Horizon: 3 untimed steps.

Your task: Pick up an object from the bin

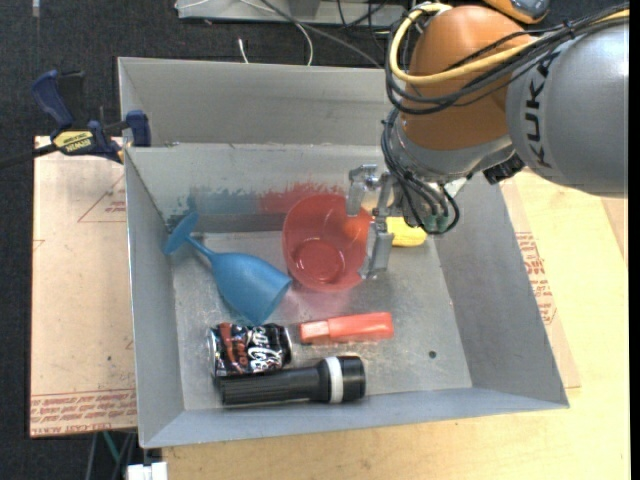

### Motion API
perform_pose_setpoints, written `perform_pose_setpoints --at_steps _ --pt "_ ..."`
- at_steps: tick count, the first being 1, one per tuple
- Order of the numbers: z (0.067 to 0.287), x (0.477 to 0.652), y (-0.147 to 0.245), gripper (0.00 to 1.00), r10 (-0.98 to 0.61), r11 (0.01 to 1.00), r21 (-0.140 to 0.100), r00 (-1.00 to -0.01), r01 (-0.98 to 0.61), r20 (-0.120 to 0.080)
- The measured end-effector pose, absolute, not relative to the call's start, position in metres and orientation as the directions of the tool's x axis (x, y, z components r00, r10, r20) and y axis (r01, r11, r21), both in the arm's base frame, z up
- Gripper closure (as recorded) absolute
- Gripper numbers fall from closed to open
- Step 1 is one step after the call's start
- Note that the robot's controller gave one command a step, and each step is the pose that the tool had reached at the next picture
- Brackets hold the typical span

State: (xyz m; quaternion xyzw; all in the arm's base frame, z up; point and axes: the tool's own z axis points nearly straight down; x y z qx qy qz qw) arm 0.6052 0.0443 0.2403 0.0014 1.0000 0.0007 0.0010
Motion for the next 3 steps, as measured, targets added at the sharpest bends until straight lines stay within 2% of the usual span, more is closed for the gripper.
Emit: perform_pose_setpoints --at_steps 1,2,3 --pt "0.24 0.605 0.044 0.0 0.003 1.0 0.001 -1.0 0.003 -0.002" --pt "0.182 0.6 0.047 0.0 0.001 1.0 0.002 -1.0 0.001 0.003" --pt "0.141 0.599 0.051 0.0 0.232 0.973 0.004 -0.973 0.232 -0.005"
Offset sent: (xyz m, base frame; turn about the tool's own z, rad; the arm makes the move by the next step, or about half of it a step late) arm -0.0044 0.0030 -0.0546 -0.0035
